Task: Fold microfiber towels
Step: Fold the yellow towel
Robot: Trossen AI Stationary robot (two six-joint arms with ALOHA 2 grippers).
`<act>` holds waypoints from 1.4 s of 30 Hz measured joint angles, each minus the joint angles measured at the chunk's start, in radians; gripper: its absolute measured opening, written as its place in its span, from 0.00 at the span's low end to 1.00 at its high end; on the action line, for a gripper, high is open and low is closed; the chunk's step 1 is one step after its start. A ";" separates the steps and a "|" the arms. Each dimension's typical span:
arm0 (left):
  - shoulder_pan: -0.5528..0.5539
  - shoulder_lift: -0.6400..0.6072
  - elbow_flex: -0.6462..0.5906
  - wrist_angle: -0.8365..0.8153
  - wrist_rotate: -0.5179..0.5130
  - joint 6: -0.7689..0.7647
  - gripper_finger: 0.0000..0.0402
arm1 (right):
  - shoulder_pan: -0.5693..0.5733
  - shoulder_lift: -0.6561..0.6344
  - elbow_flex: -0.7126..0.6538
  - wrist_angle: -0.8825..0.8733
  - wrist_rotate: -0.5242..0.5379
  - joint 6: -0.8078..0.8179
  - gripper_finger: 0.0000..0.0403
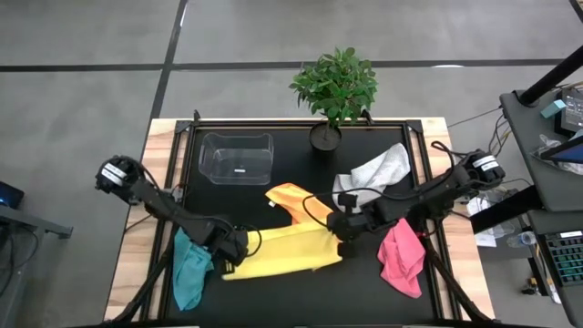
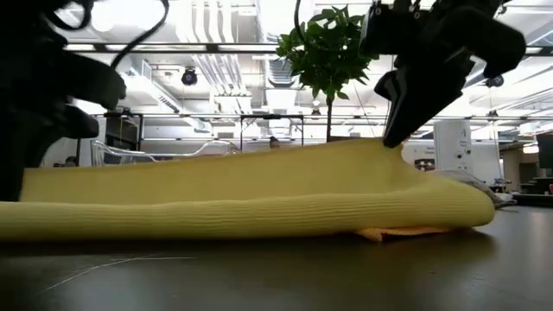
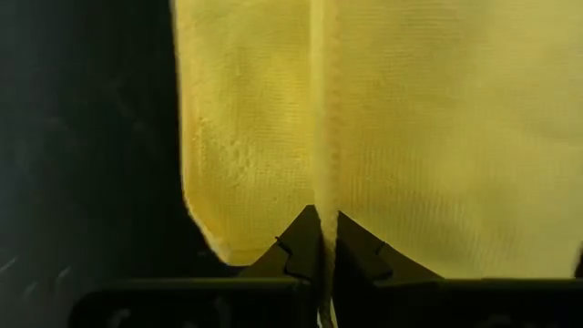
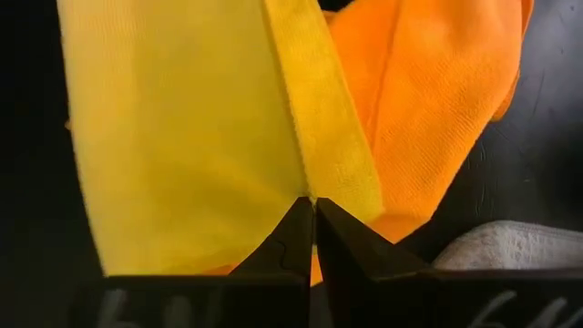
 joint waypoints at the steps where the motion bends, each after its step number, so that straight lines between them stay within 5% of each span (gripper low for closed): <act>1: 0.006 0.000 -0.002 -0.006 -0.007 0.000 0.00 | -0.003 0.003 -0.001 0.000 0.000 0.000 0.02; 11: 0.045 -0.001 -0.009 -0.008 -0.073 0.044 0.01 | -0.031 0.090 -0.004 0.000 0.001 -0.003 0.02; 18: 0.059 -0.013 -0.009 -0.027 -0.114 0.055 0.18 | -0.039 0.108 -0.001 0.000 -0.001 0.000 0.04; 29: 0.059 -0.086 -0.006 -0.196 -0.151 0.044 0.37 | -0.040 0.018 0.000 -0.018 -0.002 0.030 0.23; 37: 0.056 -0.147 -0.004 0.005 -0.173 0.043 0.37 | -0.040 -0.050 0.001 -0.030 -0.063 0.306 0.36; 42: 0.050 -0.144 -0.009 0.053 -0.234 0.070 0.37 | -0.031 -0.043 -0.019 -0.021 -0.063 0.276 0.42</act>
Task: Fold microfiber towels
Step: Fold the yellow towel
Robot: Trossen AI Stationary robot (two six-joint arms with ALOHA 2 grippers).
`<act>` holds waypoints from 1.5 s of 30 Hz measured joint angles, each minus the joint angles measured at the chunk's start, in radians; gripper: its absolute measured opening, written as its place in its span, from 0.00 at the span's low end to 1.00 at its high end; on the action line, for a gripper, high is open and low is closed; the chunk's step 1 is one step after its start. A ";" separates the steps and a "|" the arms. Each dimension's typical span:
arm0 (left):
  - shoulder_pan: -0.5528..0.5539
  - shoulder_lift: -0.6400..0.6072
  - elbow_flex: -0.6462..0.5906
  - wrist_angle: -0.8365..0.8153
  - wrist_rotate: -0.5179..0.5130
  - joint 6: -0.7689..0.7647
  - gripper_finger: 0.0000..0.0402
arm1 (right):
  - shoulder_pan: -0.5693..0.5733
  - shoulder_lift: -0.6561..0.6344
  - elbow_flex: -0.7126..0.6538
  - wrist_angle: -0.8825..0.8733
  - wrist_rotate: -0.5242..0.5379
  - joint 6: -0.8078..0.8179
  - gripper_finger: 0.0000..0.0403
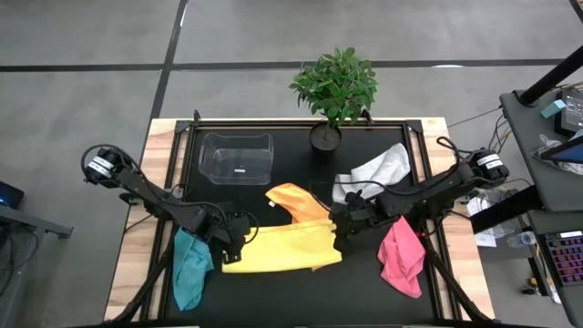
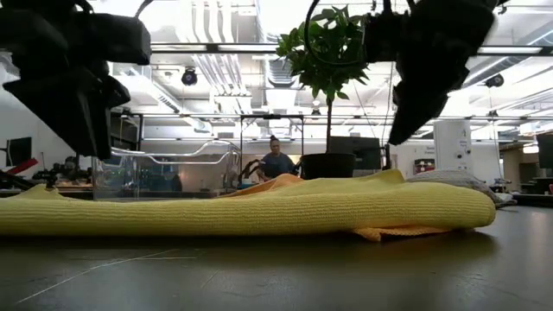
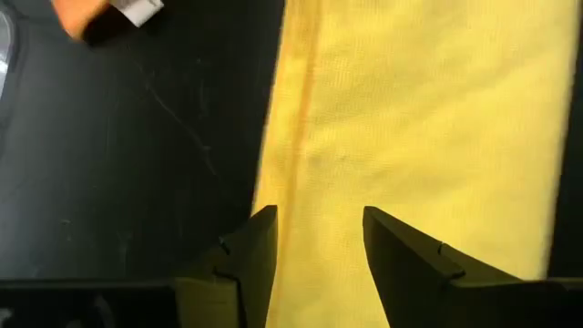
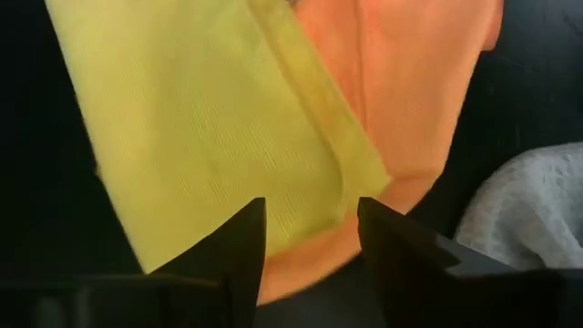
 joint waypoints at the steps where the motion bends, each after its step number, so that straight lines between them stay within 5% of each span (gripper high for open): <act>1: -0.002 0.001 -0.005 -0.001 -0.001 0.010 0.37 | 0.000 0.000 -0.010 0.001 0.006 -0.020 0.42; 18: -0.003 0.001 -0.147 0.000 0.000 0.025 0.36 | -0.010 0.013 -0.118 0.166 0.063 -0.104 0.37; 29: -0.003 0.001 -0.145 0.003 0.080 0.023 0.15 | -0.010 0.066 -0.128 0.220 0.062 -0.131 0.35; 33: -0.003 0.001 -0.143 0.001 0.083 0.026 0.03 | -0.010 0.090 -0.128 0.227 0.062 -0.141 0.25; 38: -0.003 -0.001 -0.143 0.001 0.085 0.026 0.01 | -0.010 0.084 -0.128 0.231 0.060 -0.146 0.05; 45: -0.003 -0.059 -0.131 -0.045 0.090 0.025 0.00 | -0.009 0.047 -0.103 0.176 0.052 -0.146 0.03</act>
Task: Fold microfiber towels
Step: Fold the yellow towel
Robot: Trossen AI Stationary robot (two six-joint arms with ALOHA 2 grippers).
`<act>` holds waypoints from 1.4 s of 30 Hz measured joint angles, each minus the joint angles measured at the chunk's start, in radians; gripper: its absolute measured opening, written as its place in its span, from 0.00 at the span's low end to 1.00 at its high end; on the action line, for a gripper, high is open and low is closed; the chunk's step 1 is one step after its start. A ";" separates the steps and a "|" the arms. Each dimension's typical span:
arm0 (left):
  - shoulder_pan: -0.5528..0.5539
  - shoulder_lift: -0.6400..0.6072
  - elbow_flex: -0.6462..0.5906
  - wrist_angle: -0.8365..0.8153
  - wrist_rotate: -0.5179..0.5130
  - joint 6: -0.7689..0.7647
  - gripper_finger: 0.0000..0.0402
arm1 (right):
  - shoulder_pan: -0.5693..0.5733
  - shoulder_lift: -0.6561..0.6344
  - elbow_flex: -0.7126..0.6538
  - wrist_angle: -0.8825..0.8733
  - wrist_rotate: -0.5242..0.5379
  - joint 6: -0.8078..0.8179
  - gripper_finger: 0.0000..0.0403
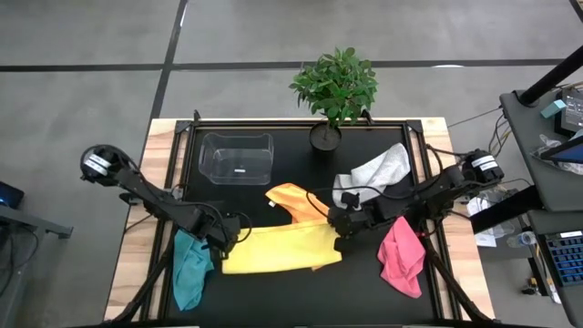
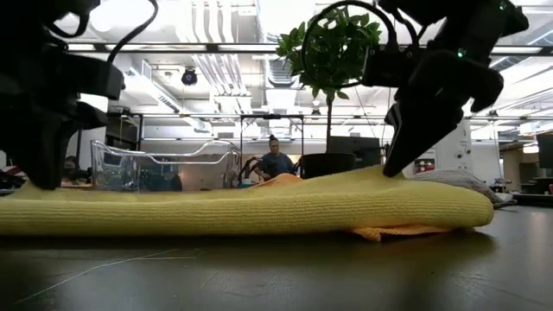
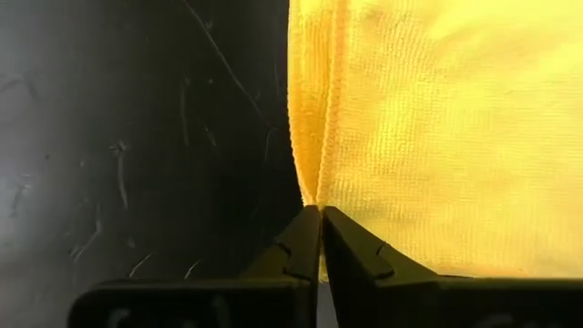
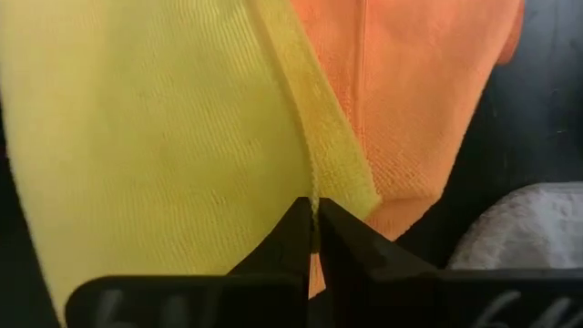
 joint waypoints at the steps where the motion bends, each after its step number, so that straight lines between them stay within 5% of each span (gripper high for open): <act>1: 0.000 -0.012 0.001 -0.009 -0.006 0.000 0.00 | 0.000 -0.006 0.004 -0.007 0.000 -0.001 0.03; 31: 0.003 -0.069 -0.143 0.018 -0.159 -0.156 0.02 | -0.022 0.013 0.018 -0.094 0.164 0.000 0.03; 42: 0.003 -0.095 -0.088 0.018 -0.124 -0.156 0.31 | -0.047 -0.038 0.005 -0.001 -0.113 0.285 0.11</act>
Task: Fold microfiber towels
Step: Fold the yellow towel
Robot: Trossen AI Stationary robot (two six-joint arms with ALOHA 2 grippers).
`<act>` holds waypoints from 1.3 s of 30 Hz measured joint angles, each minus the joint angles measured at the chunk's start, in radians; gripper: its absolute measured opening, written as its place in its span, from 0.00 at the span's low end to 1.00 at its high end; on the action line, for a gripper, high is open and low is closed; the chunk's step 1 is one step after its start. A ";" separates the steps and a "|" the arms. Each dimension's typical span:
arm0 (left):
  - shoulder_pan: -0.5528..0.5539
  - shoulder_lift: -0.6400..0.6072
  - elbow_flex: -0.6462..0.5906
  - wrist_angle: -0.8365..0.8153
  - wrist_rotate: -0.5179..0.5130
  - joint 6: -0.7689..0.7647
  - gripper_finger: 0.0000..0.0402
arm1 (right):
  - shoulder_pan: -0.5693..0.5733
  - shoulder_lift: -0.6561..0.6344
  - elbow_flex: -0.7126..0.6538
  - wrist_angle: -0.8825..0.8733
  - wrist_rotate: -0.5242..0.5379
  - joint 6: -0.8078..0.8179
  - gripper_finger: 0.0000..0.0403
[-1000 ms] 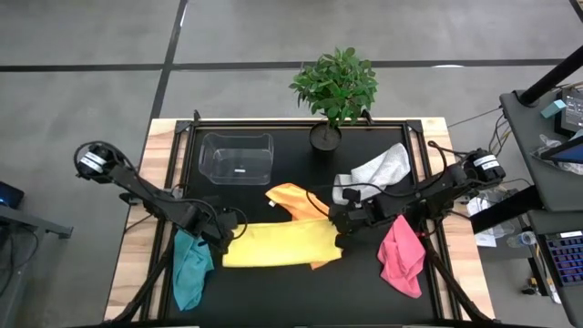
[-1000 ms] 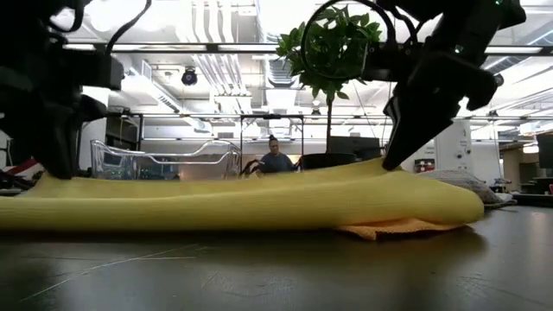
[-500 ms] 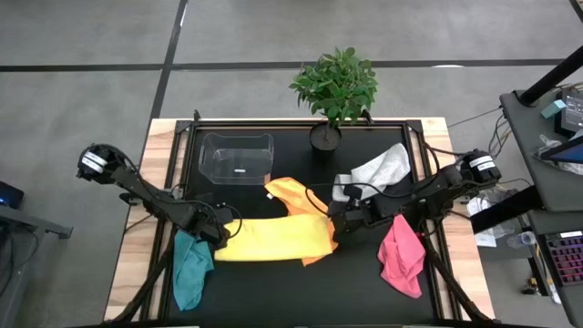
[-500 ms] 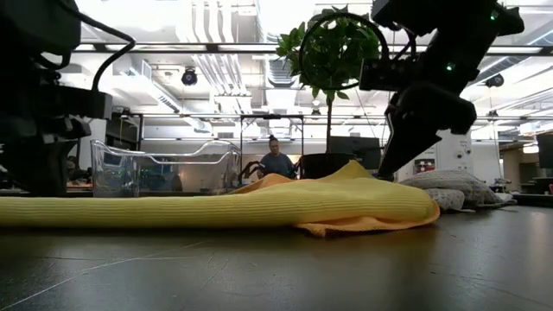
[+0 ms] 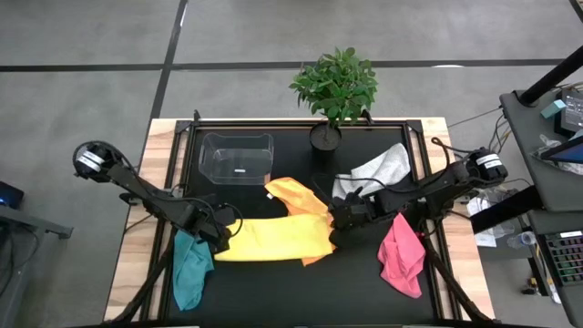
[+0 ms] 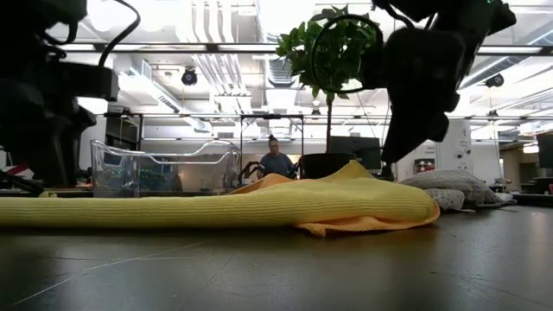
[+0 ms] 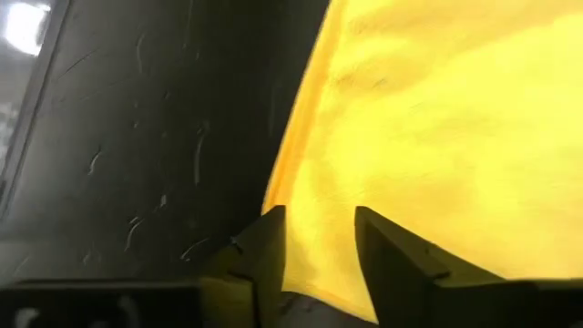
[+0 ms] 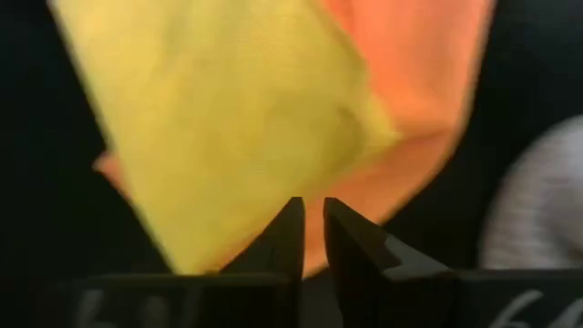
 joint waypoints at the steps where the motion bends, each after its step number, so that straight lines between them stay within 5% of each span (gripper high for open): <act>1: 0.000 -0.001 0.010 -0.001 0.001 -0.001 0.33 | 0.003 0.003 -0.004 0.018 -0.006 0.015 0.13; 12: -0.001 0.001 0.104 0.005 0.003 0.000 0.36 | 0.003 0.102 -0.011 0.138 -0.012 0.085 0.50; 19: -0.001 0.005 0.109 0.013 0.003 0.000 0.36 | 0.003 0.164 -0.011 0.207 -0.015 0.082 0.57; 26: -0.002 0.005 0.110 0.026 0.003 0.000 0.36 | 0.003 0.160 -0.011 0.252 -0.014 0.067 0.46; 36: -0.002 0.007 0.110 0.055 0.003 0.000 0.36 | 0.003 0.152 -0.011 0.273 -0.014 -0.020 0.05; 39: -0.002 0.007 0.112 0.056 0.008 -0.001 0.36 | 0.003 0.136 -0.011 0.270 -0.015 -0.024 0.03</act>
